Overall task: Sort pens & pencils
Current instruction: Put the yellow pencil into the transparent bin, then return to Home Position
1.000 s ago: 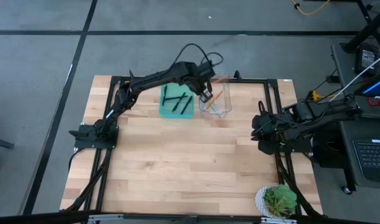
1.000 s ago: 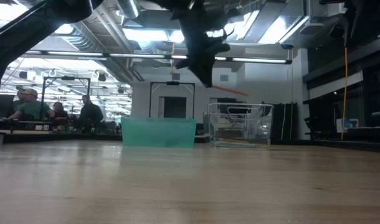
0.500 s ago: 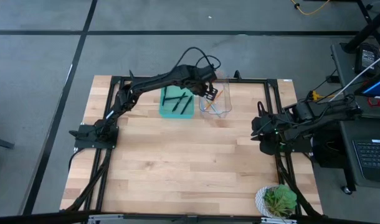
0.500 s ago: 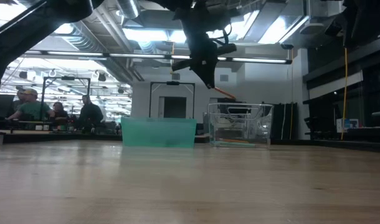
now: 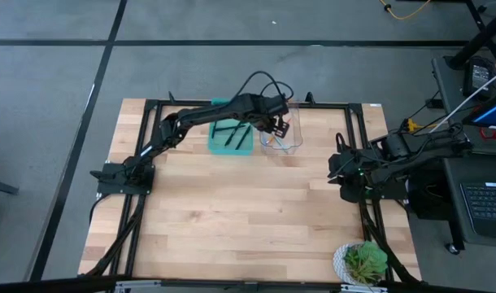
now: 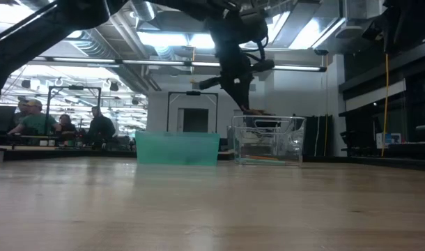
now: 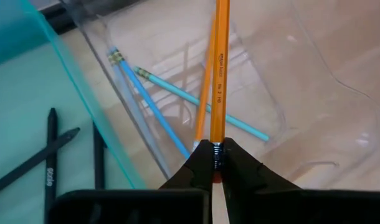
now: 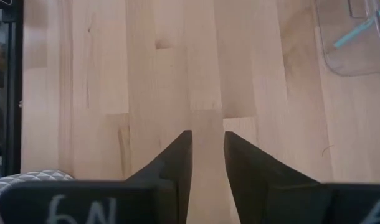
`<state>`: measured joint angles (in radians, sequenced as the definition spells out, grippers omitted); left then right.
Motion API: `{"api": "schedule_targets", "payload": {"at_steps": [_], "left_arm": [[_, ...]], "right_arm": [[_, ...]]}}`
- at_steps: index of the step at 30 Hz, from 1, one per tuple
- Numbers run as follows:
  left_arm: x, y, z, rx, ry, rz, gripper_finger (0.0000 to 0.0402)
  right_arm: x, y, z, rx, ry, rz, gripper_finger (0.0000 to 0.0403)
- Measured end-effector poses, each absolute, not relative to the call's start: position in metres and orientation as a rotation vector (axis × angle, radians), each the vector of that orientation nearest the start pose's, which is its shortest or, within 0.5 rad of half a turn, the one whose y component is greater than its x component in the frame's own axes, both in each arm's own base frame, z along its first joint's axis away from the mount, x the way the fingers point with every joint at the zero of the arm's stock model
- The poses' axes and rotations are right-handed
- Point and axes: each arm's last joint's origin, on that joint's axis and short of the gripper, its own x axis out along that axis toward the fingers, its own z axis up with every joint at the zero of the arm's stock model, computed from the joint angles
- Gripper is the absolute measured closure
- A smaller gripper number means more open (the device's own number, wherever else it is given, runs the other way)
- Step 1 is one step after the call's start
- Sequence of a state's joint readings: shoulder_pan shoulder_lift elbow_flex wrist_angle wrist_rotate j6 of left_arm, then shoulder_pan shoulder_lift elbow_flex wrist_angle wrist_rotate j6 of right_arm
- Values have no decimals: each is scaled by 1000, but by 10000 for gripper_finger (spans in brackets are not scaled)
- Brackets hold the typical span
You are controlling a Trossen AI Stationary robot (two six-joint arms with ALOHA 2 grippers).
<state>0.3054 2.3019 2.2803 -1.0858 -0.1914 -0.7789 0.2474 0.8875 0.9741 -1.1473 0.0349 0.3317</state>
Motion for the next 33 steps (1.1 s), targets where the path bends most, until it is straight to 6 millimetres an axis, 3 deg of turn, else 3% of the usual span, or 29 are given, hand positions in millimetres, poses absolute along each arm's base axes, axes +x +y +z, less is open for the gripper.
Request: {"api": "schedule_targets", "payload": {"at_steps": [3, 16, 27, 33], "left_arm": [[462, 151, 269, -752, 885, 843, 390], [463, 154, 270, -765, 865, 834, 306], [461, 158, 274, -769, 851, 834, 300], [458, 149, 283, -899, 929, 590, 302]], "right_arm": [[135, 33, 305, 150, 1069, 16, 309], [135, 33, 305, 149, 1073, 16, 309], [135, 33, 305, 153, 1069, 16, 309], [136, 33, 305, 154, 1065, 17, 309]]}}
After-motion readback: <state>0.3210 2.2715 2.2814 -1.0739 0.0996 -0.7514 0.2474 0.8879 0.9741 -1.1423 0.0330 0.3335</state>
